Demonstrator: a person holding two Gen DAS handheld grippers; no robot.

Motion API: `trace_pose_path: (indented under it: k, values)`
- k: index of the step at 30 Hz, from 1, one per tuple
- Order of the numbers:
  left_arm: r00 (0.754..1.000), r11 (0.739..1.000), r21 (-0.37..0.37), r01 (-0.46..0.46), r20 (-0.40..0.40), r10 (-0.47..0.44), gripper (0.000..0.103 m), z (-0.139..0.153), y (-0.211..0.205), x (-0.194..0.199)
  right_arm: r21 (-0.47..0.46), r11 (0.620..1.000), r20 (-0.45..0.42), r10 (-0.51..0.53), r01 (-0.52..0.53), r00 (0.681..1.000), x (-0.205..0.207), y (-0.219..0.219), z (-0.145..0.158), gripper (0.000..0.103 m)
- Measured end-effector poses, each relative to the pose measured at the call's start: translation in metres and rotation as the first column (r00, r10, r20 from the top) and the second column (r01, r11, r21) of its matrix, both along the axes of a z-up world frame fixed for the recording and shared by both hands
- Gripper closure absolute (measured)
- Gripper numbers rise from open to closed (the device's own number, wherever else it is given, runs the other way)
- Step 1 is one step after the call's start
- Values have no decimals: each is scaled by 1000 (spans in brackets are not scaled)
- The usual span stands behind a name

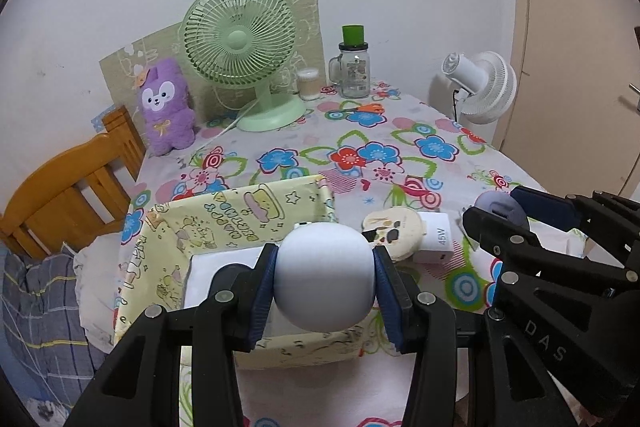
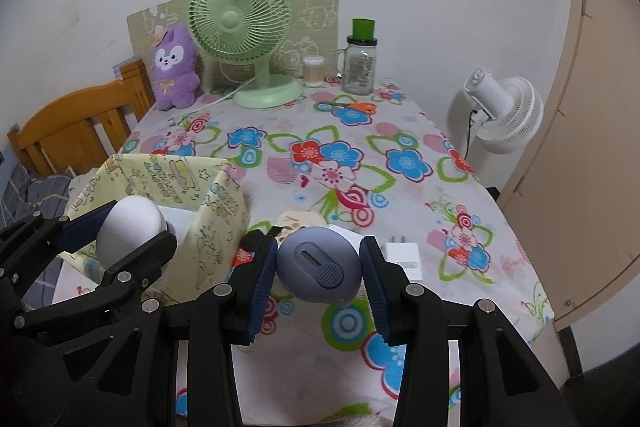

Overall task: Organize rigid objects
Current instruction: 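Carry the white dome speaker with the left tool while the right tool carries the grey device to the box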

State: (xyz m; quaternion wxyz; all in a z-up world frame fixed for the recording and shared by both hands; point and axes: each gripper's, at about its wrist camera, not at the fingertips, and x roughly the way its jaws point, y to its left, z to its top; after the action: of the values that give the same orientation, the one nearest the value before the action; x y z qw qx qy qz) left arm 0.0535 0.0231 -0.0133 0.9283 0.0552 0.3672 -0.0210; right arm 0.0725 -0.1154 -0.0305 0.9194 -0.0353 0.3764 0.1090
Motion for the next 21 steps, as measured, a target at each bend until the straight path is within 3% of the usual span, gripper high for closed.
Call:
trace_pose_path:
  k: [21]
  values:
    - [996,999,0,-43,-76,43,55,-16,54,21,7,994,-54,108,-108,993,25,65,-1,58]
